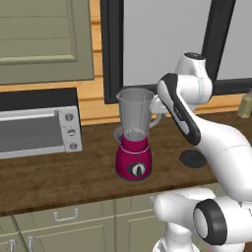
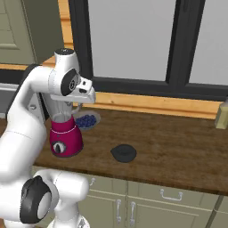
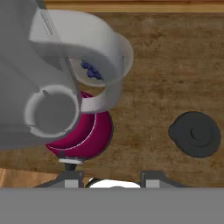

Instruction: Close the lid blender by securely placing the lid on top.

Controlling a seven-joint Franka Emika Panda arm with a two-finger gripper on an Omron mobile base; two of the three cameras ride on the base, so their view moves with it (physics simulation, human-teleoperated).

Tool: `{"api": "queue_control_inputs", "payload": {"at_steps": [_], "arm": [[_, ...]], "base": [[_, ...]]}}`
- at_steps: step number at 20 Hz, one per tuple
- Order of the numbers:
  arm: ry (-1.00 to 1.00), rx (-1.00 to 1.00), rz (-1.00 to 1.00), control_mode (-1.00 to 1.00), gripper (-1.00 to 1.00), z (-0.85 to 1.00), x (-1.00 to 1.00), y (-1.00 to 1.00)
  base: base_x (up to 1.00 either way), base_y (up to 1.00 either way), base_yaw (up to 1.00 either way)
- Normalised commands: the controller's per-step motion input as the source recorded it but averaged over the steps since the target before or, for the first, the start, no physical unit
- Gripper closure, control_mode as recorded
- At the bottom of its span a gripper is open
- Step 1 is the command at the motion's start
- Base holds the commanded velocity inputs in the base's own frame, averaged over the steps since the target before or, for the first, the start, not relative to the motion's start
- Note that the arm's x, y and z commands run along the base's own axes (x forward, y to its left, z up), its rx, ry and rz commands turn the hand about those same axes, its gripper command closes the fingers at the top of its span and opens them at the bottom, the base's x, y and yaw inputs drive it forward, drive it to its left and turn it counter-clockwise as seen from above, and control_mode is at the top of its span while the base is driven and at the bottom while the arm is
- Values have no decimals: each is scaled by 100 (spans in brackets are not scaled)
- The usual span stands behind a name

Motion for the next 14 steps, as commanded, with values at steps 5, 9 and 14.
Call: {"api": "queue_control_inputs", "payload": {"at_steps": [5,9,14], "arm": [[-7,7,-4,-100,-100,0,-47,-37],[-24,29,11,-100,-100,-10,-66,-100],[-9,5,28,-100,-100,-24,-10,-100]], "base": [[0,0,0],[0,0,0],[0,0,0]]}}
